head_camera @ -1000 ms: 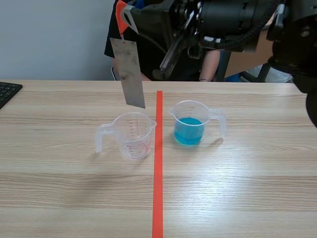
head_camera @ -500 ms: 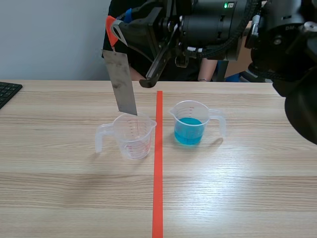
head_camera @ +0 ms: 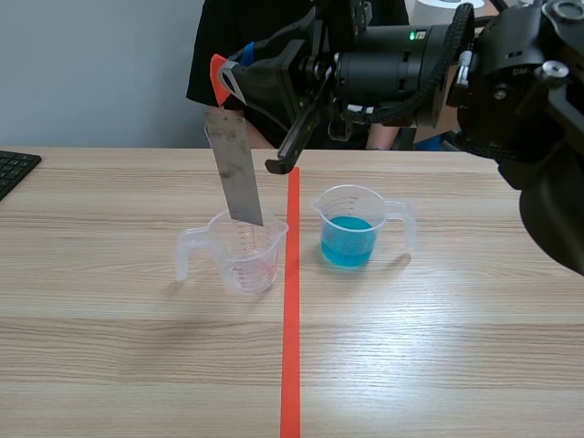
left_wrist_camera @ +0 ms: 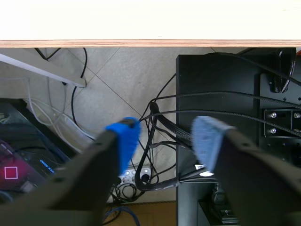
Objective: Do the redox reaction experiment.
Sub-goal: 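Put the plate into the left beaker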
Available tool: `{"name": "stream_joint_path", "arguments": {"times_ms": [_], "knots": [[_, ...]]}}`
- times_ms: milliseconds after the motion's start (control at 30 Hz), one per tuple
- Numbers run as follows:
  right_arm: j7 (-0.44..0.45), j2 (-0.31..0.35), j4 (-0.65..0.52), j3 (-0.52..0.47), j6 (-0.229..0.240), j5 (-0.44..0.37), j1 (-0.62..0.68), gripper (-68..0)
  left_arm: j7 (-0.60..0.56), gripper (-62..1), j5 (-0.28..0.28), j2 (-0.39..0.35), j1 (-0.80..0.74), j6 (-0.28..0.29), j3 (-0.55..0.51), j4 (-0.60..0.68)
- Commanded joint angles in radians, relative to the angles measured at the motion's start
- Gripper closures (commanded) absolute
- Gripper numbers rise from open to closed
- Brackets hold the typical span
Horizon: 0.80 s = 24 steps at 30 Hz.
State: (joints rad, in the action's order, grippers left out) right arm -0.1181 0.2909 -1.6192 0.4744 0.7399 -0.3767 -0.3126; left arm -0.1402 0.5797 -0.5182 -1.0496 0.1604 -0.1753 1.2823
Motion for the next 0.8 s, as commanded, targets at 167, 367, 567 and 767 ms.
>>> {"name": "stream_joint_path", "arguments": {"times_ms": [167,367,567,767], "knots": [[0.024,-0.003,0.022,0.014,0.006,0.008,-0.026,-1.7,-0.014,-53.2,0.003,0.003,0.0,0.007,0.006,0.005],[0.064,-0.003,0.082,0.034,0.006,0.046,-0.033,-1.7,-0.013,-62.3,0.003,0.003,0.0,0.006,0.006,0.005],[0.168,-0.007,0.202,0.072,0.006,0.114,-0.063,-1.7,-0.013,-62.3,0.003,0.002,0.0,0.006,0.006,0.005],[0.269,-0.033,0.311,0.077,0.006,0.188,-0.087,-1.7,-0.013,-62.3,0.003,0.003,0.0,0.009,0.006,0.005]]}}
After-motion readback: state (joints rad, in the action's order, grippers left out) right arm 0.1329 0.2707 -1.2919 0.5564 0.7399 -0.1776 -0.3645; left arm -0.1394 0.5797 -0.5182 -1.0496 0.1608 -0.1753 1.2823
